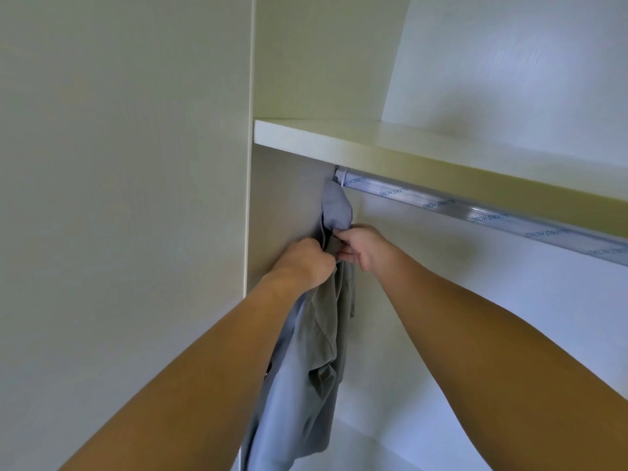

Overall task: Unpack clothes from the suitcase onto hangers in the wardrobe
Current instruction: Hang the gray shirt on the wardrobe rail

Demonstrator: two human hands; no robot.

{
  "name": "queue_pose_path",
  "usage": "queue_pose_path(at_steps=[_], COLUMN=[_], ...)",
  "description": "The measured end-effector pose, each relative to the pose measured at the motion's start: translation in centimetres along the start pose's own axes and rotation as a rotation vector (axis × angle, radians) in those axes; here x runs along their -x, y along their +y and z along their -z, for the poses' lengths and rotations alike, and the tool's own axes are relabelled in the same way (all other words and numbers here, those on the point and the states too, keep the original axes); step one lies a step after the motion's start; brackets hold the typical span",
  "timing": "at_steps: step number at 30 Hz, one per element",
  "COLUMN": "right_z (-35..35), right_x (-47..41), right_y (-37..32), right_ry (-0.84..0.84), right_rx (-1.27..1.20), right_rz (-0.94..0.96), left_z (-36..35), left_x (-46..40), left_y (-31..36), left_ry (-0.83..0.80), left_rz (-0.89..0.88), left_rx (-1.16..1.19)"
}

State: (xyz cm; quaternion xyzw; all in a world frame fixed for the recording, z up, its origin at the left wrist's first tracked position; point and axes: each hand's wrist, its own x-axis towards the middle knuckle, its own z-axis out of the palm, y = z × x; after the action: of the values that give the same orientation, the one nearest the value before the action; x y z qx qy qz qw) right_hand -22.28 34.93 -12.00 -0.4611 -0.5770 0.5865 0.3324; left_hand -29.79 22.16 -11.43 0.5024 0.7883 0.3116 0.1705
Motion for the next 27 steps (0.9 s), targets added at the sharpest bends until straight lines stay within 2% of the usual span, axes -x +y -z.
queue_pose_path(at_steps=[4, 8, 14, 18, 20, 23, 27], right_z=[0.4, 0.7, 0.1, 0.7, 1.1, 1.3, 1.4], right_x=[0.6, 0.6, 1.3, 1.7, 1.8, 1.9, 2.6], right_y=[-0.3, -0.5, -0.8, -0.2, 0.2, 1.1, 2.2], right_ry=[0.005, 0.000, -0.052, -0.138, -0.174, -0.161, -0.137], right_rx=[0.038, 0.078, 0.102, 0.069, -0.031, -0.152, -0.114], right_rz=[-0.006, -0.026, -0.055, -0.105, -0.085, -0.042, -0.020], left_z=[-0.7, -1.2, -2.0, -2.3, -2.3, -2.5, -2.6], left_x=[0.8, 1.3, 1.3, 1.5, 1.8, 2.5, 3.1], left_y=[-0.9, -0.9, 0.0, 0.0, -0.1, -0.5, -1.0], left_ry=[-0.015, 0.023, 0.082, 0.081, 0.094, 0.112, 0.131], left_rz=[-0.019, -0.042, -0.053, -0.063, -0.075, -0.078, -0.057], left_rx=[-0.027, -0.312, -0.611, -0.667, -0.687, -0.690, -0.657])
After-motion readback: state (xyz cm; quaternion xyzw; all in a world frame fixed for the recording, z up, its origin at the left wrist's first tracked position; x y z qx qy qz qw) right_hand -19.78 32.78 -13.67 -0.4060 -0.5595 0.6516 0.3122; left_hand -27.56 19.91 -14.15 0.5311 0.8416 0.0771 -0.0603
